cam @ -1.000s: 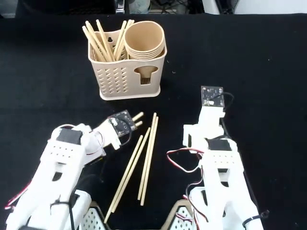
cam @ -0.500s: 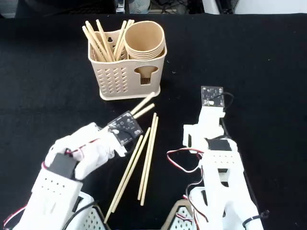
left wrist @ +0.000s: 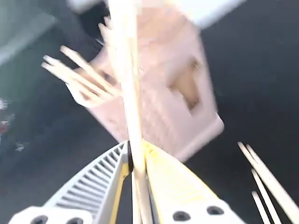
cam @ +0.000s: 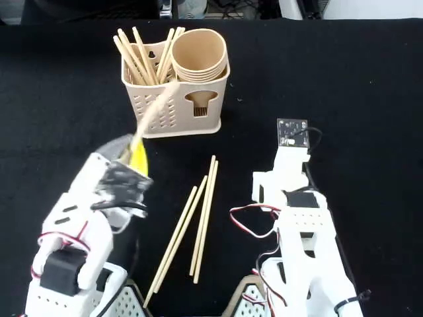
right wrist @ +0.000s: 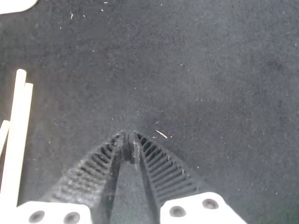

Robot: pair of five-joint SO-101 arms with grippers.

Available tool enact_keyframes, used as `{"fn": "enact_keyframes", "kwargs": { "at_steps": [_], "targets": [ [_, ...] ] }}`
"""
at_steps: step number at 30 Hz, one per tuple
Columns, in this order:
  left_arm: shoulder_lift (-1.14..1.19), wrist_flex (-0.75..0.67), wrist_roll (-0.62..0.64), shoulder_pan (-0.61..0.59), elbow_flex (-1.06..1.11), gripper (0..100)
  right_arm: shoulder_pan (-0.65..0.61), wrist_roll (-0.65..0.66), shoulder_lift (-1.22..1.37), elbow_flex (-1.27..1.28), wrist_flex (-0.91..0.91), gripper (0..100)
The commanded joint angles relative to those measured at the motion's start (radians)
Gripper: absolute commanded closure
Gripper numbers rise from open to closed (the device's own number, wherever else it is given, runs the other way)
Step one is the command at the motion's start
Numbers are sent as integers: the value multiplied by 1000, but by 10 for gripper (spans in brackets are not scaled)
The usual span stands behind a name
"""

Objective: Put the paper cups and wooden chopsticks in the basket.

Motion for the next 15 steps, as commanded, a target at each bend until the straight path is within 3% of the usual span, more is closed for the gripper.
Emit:
{"fn": "enact_keyframes", "kwargs": {
  "at_steps": [1,5,12,15],
  "targets": [
    [-14,-158,84,-87,-1,971,9,-2,-30,-5,-20,984],
    [-11,-267,143,-114,-1,971,8,-2,-28,-5,-20,984],
    [-12,-273,147,-114,41,971,8,-2,-28,-5,-20,984],
    [-12,-376,184,-120,50,971,8,-2,-28,-5,-20,984]
  ]
}}
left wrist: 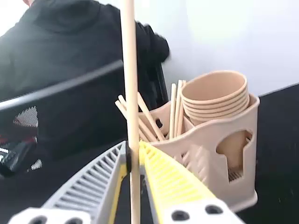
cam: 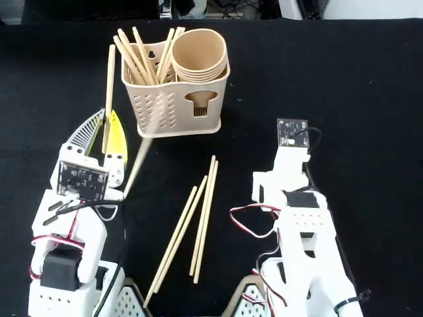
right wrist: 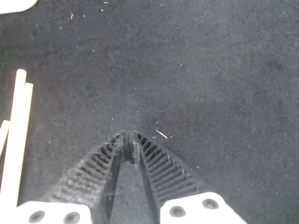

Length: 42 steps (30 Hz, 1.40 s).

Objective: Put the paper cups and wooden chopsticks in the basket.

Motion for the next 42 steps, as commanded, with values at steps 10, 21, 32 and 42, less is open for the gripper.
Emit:
{"fn": "enact_keyframes", "kwargs": {
  "at_steps": [10,21,32,42],
  "targets": [
    [170,-572,181,-12,1,971,5,-2,-28,-5,-21,984],
    [907,-677,295,-8,-473,970,5,-2,-28,10,-55,984],
    [1269,-680,290,38,-707,970,3,-2,-33,8,-52,984],
    [1316,-704,290,36,-690,968,3,-2,-33,8,-52,984]
  ]
}}
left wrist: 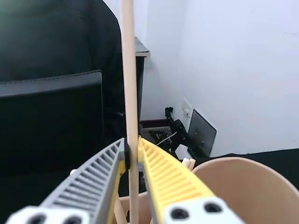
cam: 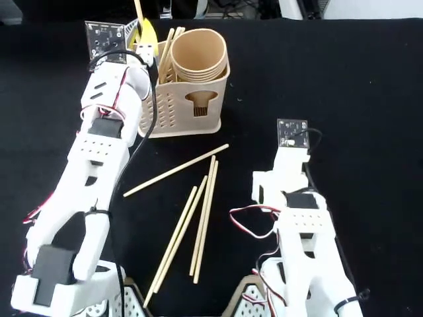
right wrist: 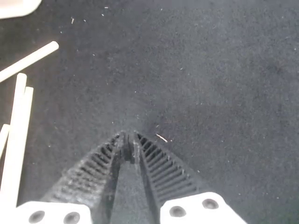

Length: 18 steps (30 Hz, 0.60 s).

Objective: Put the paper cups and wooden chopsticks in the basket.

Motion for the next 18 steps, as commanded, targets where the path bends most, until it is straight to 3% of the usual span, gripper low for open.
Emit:
{"fn": "enact_keyframes", "kwargs": {
  "at_steps": [1,7,14,18],
  "targets": [
    [-68,-17,0,8,30,967,3,-2,-33,-7,-17,984],
    [-195,-17,5,18,170,889,3,-2,-33,-7,-17,984],
    [-226,-12,0,10,225,887,3,-2,-33,-7,-17,984],
    [-284,149,0,18,203,888,3,-2,-33,-7,-17,984]
  ]
}}
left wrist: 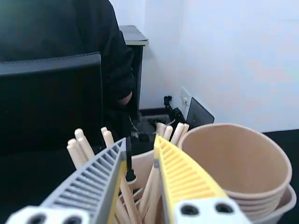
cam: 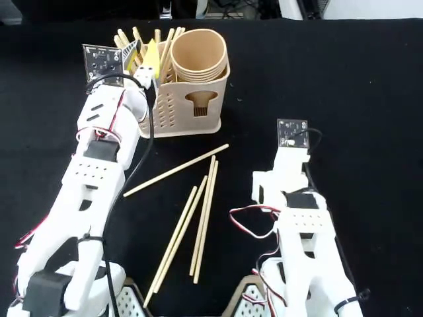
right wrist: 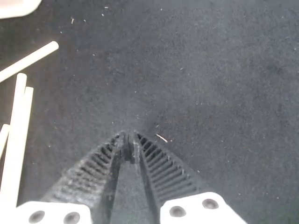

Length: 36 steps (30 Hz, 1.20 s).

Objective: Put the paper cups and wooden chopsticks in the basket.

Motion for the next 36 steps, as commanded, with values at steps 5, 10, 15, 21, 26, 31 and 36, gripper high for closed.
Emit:
{"fn": "enact_keyframes", "kwargs": {
  "at_steps": [5,10,15,21,26,31,36],
  "targets": [
    [-284,496,0,12,-28,887,3,-2,-33,-8,-14,984],
    [-434,853,-2,15,-25,884,3,-2,-33,-10,-14,984],
    [-465,1051,-2,99,76,821,3,-2,-33,-10,-14,984],
    [-465,1028,-2,286,357,762,3,-2,-33,-7,-14,984],
    [-465,919,-2,403,522,762,3,-2,-33,-7,-14,984],
    [-463,855,-2,401,581,762,3,-2,-33,-7,-14,984],
    [-428,875,-2,407,565,762,3,-2,-33,-7,-14,984]
  ]
}}
